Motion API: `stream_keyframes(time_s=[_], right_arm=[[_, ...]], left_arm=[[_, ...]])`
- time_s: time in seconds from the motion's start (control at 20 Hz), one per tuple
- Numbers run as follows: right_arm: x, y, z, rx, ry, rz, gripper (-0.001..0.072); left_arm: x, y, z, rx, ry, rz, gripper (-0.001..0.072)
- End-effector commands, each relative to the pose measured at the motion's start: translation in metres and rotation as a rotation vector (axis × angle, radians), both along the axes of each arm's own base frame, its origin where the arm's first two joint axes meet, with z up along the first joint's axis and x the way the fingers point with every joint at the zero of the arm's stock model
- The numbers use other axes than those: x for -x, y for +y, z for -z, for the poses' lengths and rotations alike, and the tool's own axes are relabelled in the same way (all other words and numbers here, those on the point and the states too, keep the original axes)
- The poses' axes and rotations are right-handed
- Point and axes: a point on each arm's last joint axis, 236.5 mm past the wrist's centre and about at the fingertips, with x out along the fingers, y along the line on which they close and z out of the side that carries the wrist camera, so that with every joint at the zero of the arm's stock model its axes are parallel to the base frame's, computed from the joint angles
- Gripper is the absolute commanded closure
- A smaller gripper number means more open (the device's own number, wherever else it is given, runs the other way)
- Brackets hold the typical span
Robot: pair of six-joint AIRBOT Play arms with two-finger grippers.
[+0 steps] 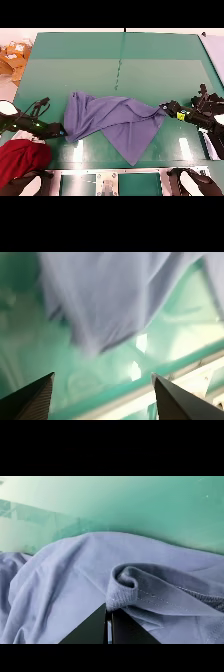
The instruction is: Fold the shirts.
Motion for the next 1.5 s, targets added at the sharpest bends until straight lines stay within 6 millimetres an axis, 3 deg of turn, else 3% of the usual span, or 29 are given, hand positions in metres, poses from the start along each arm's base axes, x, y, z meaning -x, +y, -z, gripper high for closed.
stream_keyframes(time_s=[0.0, 0.1, 0.25, 0.4, 0.55, 0.6, 0.65, 0.7, 0.85, 0.95, 1.1, 1.2, 1.3, 1.4, 1.45], right_arm=[[-0.002, -0.002, 0.000, 0.011, -0.008, 0.003, 0.0699], [-0.003, -0.003, 0.000, 0.024, -0.018, -0.004, 0.0698], [-0.003, -0.003, -0.001, 0.025, -0.019, -0.003, 0.0698], [-0.003, -0.003, -0.001, 0.026, -0.020, -0.002, 0.0698], [-0.005, -0.005, -0.001, 0.030, -0.024, 0.007, 0.0698], [-0.005, -0.005, -0.001, 0.030, -0.024, 0.008, 0.0698], [-0.005, -0.005, -0.001, 0.030, -0.024, 0.008, 0.0698], [-0.005, -0.005, -0.001, 0.029, -0.024, 0.008, 0.0698], [-0.005, -0.005, -0.001, 0.029, -0.024, 0.008, 0.0698], [-0.005, -0.005, -0.001, 0.029, -0.024, 0.007, 0.0698], [-0.005, -0.005, -0.001, 0.029, -0.023, 0.006, 0.0698], [-0.004, -0.004, -0.001, 0.026, -0.020, 0.001, 0.0698], [-0.004, -0.004, -0.001, 0.026, -0.020, 0.000, 0.0698], [-0.004, -0.004, -0.001, 0.026, -0.021, 0.000, 0.0698], [-0.004, -0.004, -0.001, 0.026, -0.021, 0.000, 0.0698]], left_arm=[[0.022, -0.010, 0.007, 0.040, 0.103, -0.038, 0.0021], [0.000, -0.020, 0.016, 0.084, 0.018, -0.117, 0.0021], [-0.040, -0.013, 0.022, 0.060, -0.120, -0.211, 0.0022], [-0.049, -0.014, 0.020, 0.071, -0.175, -0.199, 0.0022], [-0.048, -0.049, -0.009, 0.260, -0.180, -0.176, 0.0024], [-0.045, -0.062, -0.022, 0.338, -0.185, -0.147, 0.0144], [-0.038, -0.069, -0.030, 0.386, -0.185, -0.103, 0.0401], [-0.030, -0.070, -0.029, 0.386, -0.171, -0.071, 0.0456], [-0.004, -0.047, -0.003, 0.242, -0.074, -0.008, 0.0457], [0.002, -0.032, 0.010, 0.158, -0.051, 0.006, 0.0456], [-0.008, -0.028, 0.014, 0.133, -0.081, -0.018, 0.0457], [0.004, -0.025, 0.013, 0.122, -0.043, 0.021, 0.0457], [0.020, -0.010, 0.013, 0.055, 0.033, 0.055, 0.0457], [0.020, 0.002, 0.019, -0.010, 0.058, 0.016, 0.0457], [0.017, -0.007, 0.020, 0.025, 0.054, -0.015, 0.0457]])
